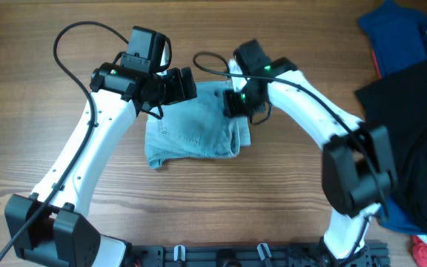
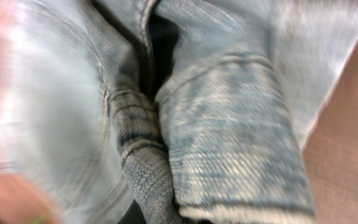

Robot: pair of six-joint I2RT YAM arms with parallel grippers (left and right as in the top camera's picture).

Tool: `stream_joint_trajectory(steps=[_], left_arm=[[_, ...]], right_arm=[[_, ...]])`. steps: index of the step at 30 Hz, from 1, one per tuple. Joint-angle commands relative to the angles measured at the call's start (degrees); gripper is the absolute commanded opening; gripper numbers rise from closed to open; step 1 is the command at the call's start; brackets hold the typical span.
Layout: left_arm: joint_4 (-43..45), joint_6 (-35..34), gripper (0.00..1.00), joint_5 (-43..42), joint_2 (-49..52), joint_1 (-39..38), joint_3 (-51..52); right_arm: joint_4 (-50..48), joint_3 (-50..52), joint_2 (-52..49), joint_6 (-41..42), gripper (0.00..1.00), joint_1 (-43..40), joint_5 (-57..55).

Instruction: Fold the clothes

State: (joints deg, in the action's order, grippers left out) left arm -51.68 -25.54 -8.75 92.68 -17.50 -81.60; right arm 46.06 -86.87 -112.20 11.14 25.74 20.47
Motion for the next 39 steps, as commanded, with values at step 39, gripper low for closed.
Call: stream_joint_trajectory(steps=[39], left_arm=[[1.5, 0.6, 1.0, 1.0, 9.1, 0.4, -0.9]], right_arm=[[-17.4, -4.6, 2.2, -0.6, 0.31, -1.8, -20.2]])
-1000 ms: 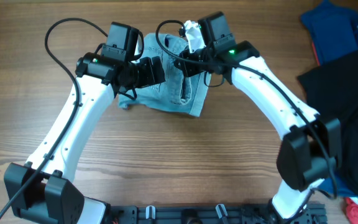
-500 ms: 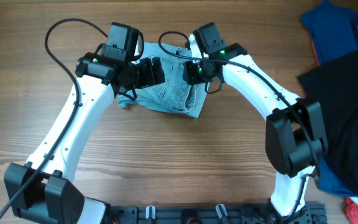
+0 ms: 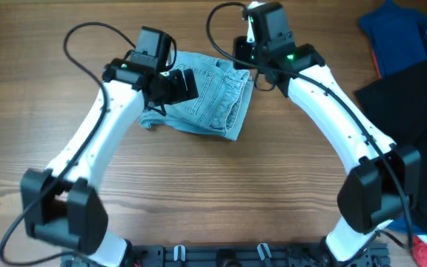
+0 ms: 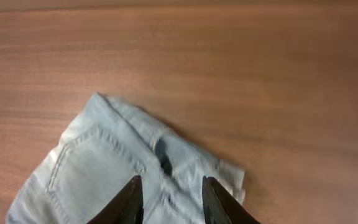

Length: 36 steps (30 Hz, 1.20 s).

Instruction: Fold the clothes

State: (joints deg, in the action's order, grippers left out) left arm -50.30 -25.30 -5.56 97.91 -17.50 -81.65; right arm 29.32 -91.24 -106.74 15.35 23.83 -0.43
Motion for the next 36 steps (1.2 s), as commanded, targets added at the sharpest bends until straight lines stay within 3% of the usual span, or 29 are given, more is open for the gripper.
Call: stream_joint_trajectory(steps=[1, 9, 21, 23, 26, 30, 36], left_arm=[[0.1, 0.4, 1.0, -3.4, 5.7, 0.4, -0.9], [-0.2, 0.4, 1.0, -3.6, 11.9, 0.4, -0.9], [-0.3, 0.5, 1.0, -3.5, 15.1, 0.5, -0.7], [-0.2, 0.9, 1.0, -1.4, 15.1, 1.0, -0.7], [0.1, 0.9, 1.0, 0.7, 15.1, 2.8, -0.7], [0.6, 0.9, 1.0, 0.7, 15.1, 7.1, -0.8], [-1.4, 3.3, 1.0, -5.9, 15.1, 13.2, -0.8]], right_arm=[[-0.9, -0.2, -5.6, -4.8, 0.31, 0.0, 0.7], [1.4, -0.2, -16.7, -4.7, 0.31, 0.0, 2.4], [8.5, -0.1, -21.2, -4.6, 0.3, -0.1, 3.5], [14.0, -0.1, -21.2, 0.9, 0.25, 0.2, 7.3], [20.8, -0.1, -21.2, 7.2, 0.26, 1.3, 8.7], [23.4, -0.1, -21.2, 7.3, 0.26, 4.6, 13.9], [23.2, -0.1, -21.2, 7.2, 0.27, 9.4, 14.6]])
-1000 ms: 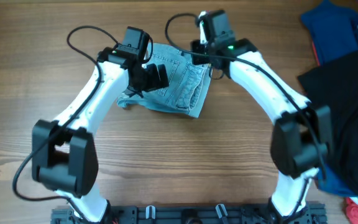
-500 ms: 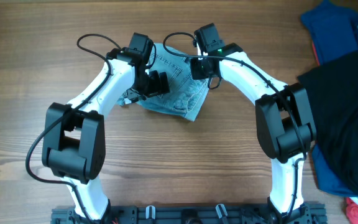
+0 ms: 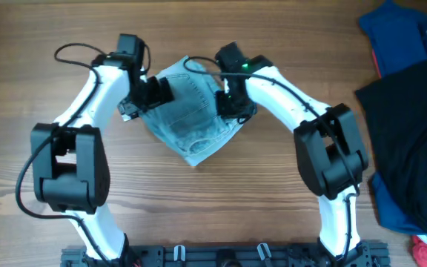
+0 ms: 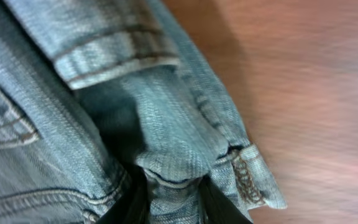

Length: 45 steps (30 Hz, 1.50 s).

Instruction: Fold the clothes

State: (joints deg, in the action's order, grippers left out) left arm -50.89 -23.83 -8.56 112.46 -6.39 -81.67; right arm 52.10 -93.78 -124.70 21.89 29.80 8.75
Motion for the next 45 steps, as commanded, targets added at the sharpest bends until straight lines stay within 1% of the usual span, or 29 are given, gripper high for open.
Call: stream_joint_trajectory(steps=[1, 5, 8, 9, 11, 15, 19, 21, 22, 23, 24, 26, 27, 29, 30, 33, 34, 37, 39, 40, 41, 42, 43, 45], left_arm=[[-0.8, 1.8, 1.0, -2.9, 0.6, 2.7, -0.7], [-1.0, -0.3, 1.0, 1.0, 0.6, 4.6, -0.7], [-4.5, -6.0, 1.0, 8.0, 0.6, 5.3, -0.7], [-6.1, -7.7, 1.0, 9.2, 0.6, 5.6, -0.7], [-6.2, -8.4, 1.0, 9.6, 0.6, 6.0, -0.3], [0.0, -8.4, 1.0, 9.5, 0.6, 6.3, 2.5], [10.5, -8.4, 1.0, 8.1, 0.6, 6.3, 8.9], [13.4, -8.3, 0.99, 6.5, 0.6, 6.3, 11.2], [13.8, -8.3, 0.94, 6.2, 0.6, 6.3, 11.5], [14.2, -7.9, 0.86, 6.0, 0.6, 6.3, 11.5], [14.6, -7.9, 0.73, 6.0, 0.6, 6.3, 11.5], [16.1, -7.8, 0.55, 6.0, 0.6, 6.3, 11.5], [17.1, -6.4, 0.44, 6.0, 0.6, 6.3, 11.5], [19.2, -3.3, 0.32, 6.1, 0.3, 6.9, 11.5], [19.7, -3.2, 0.28, 7.0, -0.1, 7.7, 11.5], [22.0, -3.2, 0.26, 11.4, -1.9, 12.0, 11.5], [23.7, -3.2, 0.26, 14.3, -3.6, 15.8, 10.9], [26.6, -2.0, 0.27, 14.2, -5.4, 20.8, 8.4], [28.3, -0.4, 0.38, 13.7, -6.1, 24.1, 5.2], [28.9, 1.6, 0.49, 12.7, -6.2, 25.4, 3.3], [28.9, 2.7, 0.78, 12.0, -6.2, 26.3, 1.9], [28.7, 2.7, 1.0, 11.2, -6.2, 27.1, 0.6], [28.1, 2.7, 1.0, 9.1, -6.4, 27.6, -0.2], [27.5, 2.6, 1.0, 0.1, -6.8, 27.5, -0.6]], right_arm=[[0.5, 2.4, -3.2, 0.6, 0.28, 3.4, 5.2], [1.4, 2.4, -3.2, 0.6, 0.31, 3.0, 3.9], [2.0, 2.4, -3.2, 0.6, 0.31, 2.7, 3.5], [2.1, 2.4, -3.2, 0.6, 0.31, 2.7, 3.5], [2.0, 2.4, -3.2, 0.6, 0.31, 2.7, 3.6], [2.4, 2.4, -3.2, 0.5, 0.31, 2.7, 3.5], [2.8, 2.4, -3.2, 0.5, 0.31, 2.7, 3.5], [3.3, 2.4, -3.2, 0.6, 0.31, 2.7, 3.6], [3.3, 2.4, -3.2, 0.6, 0.31, 2.7, 3.6], [3.4, 2.4, -3.2, 0.6, 0.31, 2.7, 3.8], [3.6, 2.4, -3.2, 0.6, 0.31, 2.7, 4.0], [4.7, 2.1, -2.8, 0.6, 0.3, 2.7, 4.9], [5.2, 2.1, -2.3, 0.5, 0.3, 2.7, 4.8], [6.3, 2.1, 0.1, 0.6, 0.3, 2.2, 4.2], [6.9, 1.9, 2.1, 0.6, 0.31, 1.6, 3.7], [8.7, 1.5, 8.2, 0.6, 0.33, -0.7, 1.2], [9.5, 1.5, 12.2, 0.5, 0.34, -2.5, -0.2], [10.3, 1.5, 17.8, 0.4, 0.35, -5.2, -0.4], [11.2, 1.5, 21.6, 0.1, 0.36, -7.2, -0.4], [11.7, 1.5, 23.1, -0.1, 0.36, -8.1, -0.4], [12.2, 1.5, 24.1, -0.6, 0.36, -8.6, -0.4], [12.6, 1.5, 25.0, -0.9, 0.37, -9.1, -0.4], [13.0, 1.5, 25.6, -0.9, 0.37, -9.3, -0.4], [13.4, 1.5, 25.6, -0.9, 0.37, -9.4, -0.4]])
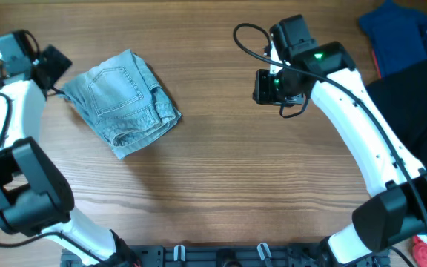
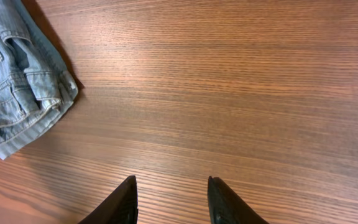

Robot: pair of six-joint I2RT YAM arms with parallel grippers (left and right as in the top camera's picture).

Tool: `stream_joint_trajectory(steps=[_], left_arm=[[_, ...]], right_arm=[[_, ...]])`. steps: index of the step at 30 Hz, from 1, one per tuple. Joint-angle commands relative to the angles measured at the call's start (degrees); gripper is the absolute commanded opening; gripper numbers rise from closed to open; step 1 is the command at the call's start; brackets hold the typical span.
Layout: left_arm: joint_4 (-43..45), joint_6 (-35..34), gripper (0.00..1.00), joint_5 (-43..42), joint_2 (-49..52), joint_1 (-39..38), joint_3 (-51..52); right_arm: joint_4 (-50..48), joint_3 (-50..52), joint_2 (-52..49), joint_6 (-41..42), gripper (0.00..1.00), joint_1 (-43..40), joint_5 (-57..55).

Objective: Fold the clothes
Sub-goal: 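Carry the folded jeans to the table's left edge with the left gripper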

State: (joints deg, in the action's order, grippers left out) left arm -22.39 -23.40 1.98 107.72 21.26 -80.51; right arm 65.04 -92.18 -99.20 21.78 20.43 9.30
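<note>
The folded light-blue denim shorts lie flat on the left of the table, a back pocket facing up. In the right wrist view they show at the upper left. My left gripper hangs at the far left, just beyond the shorts' upper-left corner; its jaws cannot be made out. My right gripper is well to the right of the shorts. It stands open over bare wood with nothing between its fingertips.
A heap of unfolded clothes fills the right edge: a blue garment at the back, a large black one in front of it, a bit of red at the front corner. The wooden table lies between.
The shorts lay mid-table with both grippers on them, the right one's fingers in the denim. Now they lie further left, the right gripper is open over wood, and the left arm is at the far left.
Both grippers were at the folded shorts in the middle. Then the shorts lay further back with the right gripper open over their corner. Then they were turned, both grippers on them. Now they rest folded at the left, both arms off them.
</note>
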Motion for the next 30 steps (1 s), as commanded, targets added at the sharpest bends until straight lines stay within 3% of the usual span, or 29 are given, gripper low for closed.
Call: stream_joint_trajectory(steps=[1, 4, 7, 10, 15, 18, 23, 30], left_arm=[[-1.5, 2.2, 1.0, -17.5, -2.0, -1.1, -1.7], [-5.2, 2.2, 1.0, -27.4, -2.0, -6.4, -1.7], [-10.2, 2.3, 1.0, -29.0, -2.0, -13.5, -1.7], [-13.1, 5.5, 1.0, -28.2, -2.0, -22.0, -1.5], [-13.7, 5.4, 1.0, -18.1, -0.9, -31.6, -0.4], [-13.7, 5.4, 1.0, -17.8, 2.6, -35.6, -0.3], [-14.3, 5.2, 1.0, -17.7, 8.8, -37.5, -0.3], [-21.3, 5.0, 1.0, -11.9, 10.8, -32.6, -0.3]], right_arm=[[0.3, -0.1, 0.0, -0.8, 0.37, 0.0, -0.9], [-0.6, -0.1, 0.0, -0.8, 0.37, 0.0, -0.9], [-1.4, -0.1, 0.0, -0.8, 0.43, 0.0, -0.9], [-1.1, -0.1, 0.0, -0.8, 0.44, -0.1, -0.9], [-0.6, -0.1, 0.0, -0.9, 0.44, 0.0, -0.9], [0.3, -0.1, 0.0, -1.1, 0.44, 0.0, -0.9], [1.7, -0.1, 0.0, -2.3, 0.44, 0.0, -0.9], [1.8, -0.1, 0.0, -2.3, 0.45, 0.0, -0.9]])
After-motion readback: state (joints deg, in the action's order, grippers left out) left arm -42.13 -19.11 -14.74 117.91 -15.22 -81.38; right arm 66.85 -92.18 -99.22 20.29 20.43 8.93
